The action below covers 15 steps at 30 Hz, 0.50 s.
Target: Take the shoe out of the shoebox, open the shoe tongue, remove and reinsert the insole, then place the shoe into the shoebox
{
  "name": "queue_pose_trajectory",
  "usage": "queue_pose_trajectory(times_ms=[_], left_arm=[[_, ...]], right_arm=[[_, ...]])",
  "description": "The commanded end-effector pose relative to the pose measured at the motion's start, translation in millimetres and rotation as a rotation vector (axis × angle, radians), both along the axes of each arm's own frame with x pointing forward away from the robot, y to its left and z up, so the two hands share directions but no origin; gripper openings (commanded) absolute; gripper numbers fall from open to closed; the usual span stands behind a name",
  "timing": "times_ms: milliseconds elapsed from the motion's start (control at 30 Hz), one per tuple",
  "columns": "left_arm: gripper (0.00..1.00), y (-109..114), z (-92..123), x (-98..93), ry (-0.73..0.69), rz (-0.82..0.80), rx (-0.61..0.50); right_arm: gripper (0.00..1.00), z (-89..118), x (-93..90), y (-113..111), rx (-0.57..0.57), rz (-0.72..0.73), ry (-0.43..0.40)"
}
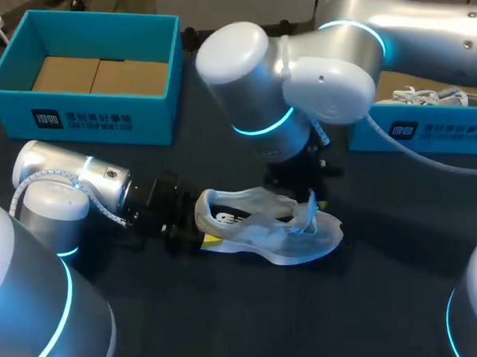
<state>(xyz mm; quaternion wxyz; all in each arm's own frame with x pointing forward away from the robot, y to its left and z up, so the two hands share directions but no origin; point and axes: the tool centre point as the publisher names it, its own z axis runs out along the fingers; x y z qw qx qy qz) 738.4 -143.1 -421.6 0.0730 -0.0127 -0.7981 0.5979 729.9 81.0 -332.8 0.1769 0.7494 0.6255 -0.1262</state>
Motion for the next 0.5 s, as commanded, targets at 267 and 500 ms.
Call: queue_pose_trajectory(times_ms=[267, 500], left_arm=[[0.00, 0.6, -1.0, 0.1, -0.001, 0.002, 0.001], [0.00, 0.6, -1.0, 0.1, -0.001, 0.002, 0.001]], right_arm=[[0.36, -22.4, -12.7, -19.4, 0.063, -0.226, -0.112], [0.45, -34.2, -18.4, -25.4, 0.061, -0.242, -0.085]])
